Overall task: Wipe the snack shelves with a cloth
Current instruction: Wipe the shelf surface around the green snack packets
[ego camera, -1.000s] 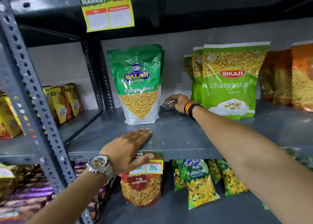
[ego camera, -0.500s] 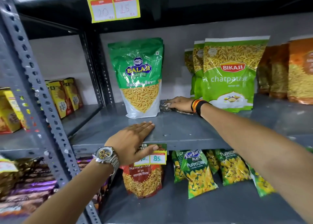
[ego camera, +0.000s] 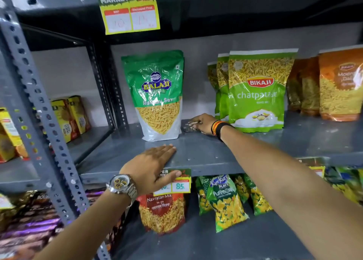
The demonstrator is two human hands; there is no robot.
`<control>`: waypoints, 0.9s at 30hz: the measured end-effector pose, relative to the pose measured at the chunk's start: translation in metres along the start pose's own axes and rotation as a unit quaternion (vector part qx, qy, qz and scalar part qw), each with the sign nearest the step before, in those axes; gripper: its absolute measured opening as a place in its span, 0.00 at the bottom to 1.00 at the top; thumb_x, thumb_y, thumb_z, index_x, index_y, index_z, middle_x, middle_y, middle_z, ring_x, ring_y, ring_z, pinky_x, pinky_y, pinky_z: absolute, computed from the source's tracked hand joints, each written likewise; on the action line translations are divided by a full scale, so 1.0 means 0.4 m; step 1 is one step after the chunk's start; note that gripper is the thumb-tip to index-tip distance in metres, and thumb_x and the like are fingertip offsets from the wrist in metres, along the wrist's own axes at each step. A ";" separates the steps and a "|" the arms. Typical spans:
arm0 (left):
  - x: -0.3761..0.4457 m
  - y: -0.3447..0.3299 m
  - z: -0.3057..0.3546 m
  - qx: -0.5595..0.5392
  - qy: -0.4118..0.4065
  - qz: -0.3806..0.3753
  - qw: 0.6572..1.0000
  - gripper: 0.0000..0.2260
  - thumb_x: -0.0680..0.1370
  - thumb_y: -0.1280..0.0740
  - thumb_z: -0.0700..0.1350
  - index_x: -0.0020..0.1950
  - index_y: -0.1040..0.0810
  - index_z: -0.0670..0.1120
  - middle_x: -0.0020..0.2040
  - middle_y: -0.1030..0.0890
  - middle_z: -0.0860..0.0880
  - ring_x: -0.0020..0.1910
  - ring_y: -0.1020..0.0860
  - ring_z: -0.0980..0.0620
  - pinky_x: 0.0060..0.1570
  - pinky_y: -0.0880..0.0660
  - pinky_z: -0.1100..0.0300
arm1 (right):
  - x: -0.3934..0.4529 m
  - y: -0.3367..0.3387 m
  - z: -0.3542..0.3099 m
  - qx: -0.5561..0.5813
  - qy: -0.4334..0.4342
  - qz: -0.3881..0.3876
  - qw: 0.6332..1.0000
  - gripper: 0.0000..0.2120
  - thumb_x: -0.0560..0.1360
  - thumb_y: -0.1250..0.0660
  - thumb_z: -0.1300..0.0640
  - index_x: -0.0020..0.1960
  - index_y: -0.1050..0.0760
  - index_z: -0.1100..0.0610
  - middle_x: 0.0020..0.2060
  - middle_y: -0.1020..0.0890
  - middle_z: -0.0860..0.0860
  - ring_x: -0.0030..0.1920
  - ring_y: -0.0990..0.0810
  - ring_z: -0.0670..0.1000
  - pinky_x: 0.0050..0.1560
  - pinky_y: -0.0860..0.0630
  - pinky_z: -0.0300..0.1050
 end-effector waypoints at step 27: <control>-0.038 0.007 -0.064 0.023 0.058 -0.016 0.998 0.45 0.76 0.52 0.76 0.82 0.42 0.45 0.81 0.39 0.46 0.79 0.38 0.48 0.76 0.43 0.55 | -0.189 -0.035 -0.143 -0.010 0.105 -0.045 0.993 0.17 0.80 0.38 0.61 0.68 0.25 0.53 0.59 0.24 0.56 0.62 0.25 0.55 0.55 0.37 0.34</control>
Point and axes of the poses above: each hand's wrist, its own x-axis towards the middle knuckle, its own y-axis out of the back of the hand, z = x × y, the point moved 9 cm from there along x, towards the middle knuckle
